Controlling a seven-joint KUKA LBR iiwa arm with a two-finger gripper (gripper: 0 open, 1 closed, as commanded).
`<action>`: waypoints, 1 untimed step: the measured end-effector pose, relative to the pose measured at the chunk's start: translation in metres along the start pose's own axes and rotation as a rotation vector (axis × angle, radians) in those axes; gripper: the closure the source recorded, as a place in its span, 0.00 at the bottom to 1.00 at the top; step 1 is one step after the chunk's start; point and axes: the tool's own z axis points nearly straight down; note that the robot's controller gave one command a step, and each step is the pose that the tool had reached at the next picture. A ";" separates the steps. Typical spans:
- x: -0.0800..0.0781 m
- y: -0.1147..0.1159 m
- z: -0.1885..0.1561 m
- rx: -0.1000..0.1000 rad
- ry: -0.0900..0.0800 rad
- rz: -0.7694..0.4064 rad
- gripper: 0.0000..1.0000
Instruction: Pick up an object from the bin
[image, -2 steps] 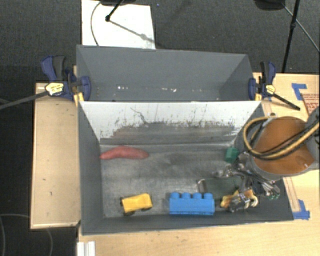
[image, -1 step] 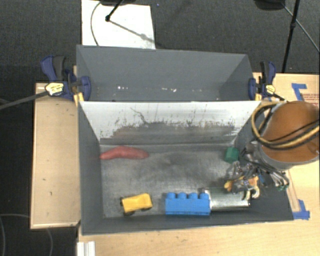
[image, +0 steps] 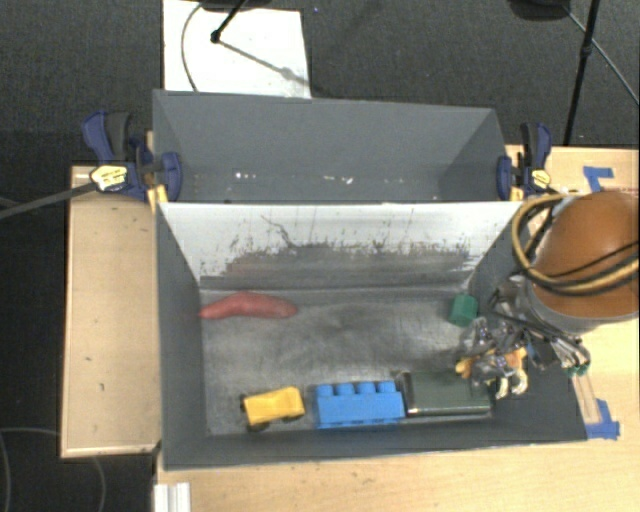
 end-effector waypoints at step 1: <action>-0.004 -0.011 0.059 0.001 -0.003 0.013 1.00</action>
Offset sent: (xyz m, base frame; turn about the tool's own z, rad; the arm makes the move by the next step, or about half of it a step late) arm 0.0083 -0.0280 -0.0884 -0.0131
